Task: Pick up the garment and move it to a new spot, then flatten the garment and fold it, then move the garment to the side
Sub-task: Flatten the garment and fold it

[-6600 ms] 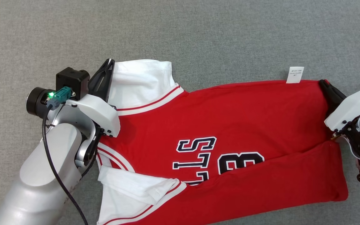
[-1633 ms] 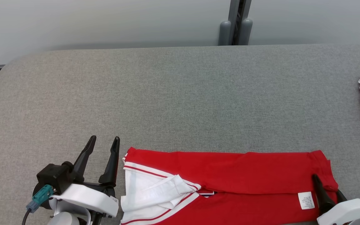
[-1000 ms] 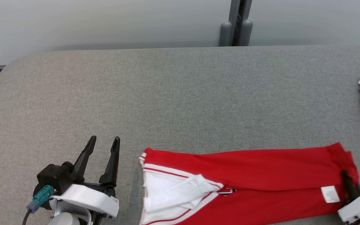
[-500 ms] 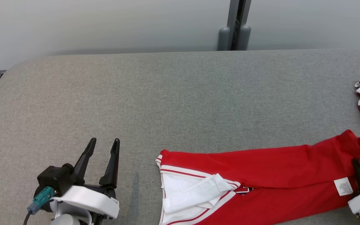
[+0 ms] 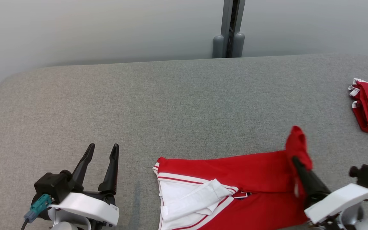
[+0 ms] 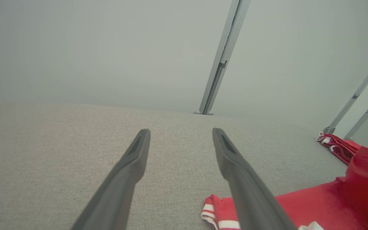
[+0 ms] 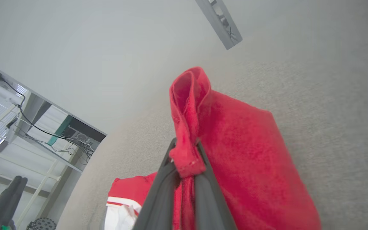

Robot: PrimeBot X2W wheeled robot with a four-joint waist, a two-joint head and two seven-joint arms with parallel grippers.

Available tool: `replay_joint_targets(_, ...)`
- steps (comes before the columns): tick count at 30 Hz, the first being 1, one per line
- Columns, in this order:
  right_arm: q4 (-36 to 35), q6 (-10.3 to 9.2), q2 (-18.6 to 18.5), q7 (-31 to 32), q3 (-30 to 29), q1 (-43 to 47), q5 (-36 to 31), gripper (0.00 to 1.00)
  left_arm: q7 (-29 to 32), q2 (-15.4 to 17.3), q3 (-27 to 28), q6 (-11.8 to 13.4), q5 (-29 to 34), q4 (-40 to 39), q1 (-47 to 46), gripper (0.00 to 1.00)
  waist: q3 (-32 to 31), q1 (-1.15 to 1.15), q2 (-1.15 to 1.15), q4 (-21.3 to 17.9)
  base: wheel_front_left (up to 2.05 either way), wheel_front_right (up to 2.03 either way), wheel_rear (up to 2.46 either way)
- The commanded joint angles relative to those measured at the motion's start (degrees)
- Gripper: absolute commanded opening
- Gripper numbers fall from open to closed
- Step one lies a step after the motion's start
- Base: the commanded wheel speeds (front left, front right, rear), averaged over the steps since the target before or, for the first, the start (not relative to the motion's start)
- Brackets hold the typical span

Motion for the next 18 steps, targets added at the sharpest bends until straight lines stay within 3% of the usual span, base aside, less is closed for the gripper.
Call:
replay_joint_targets(1,-2.8,0.0,1.9,1.9,-0.5,1.0,0.5,0.0,-0.2,0.5,0.4,0.2,-0.2,-0.1,-0.3,1.0,0.0,0.0,0.0,-0.1,0.0,0.0,0.0)
replay_joint_targets(10,-10.3,0.0,14.9,11.4,-0.9,4.6,3.1,0.0,-0.2,0.3,0.6,0.0,-0.8,-0.1,-0.9,1.0,-0.3,0.0,0.0,1.2,0.0,0.0,0.0)
replay_joint_targets(18,-10.3,0.0,16.6,13.1,3.4,4.5,5.6,0.0,-0.2,-0.2,0.6,-0.4,-0.8,0.4,-1.8,1.0,-0.4,0.0,0.0,3.3,0.0,0.0,0.0)
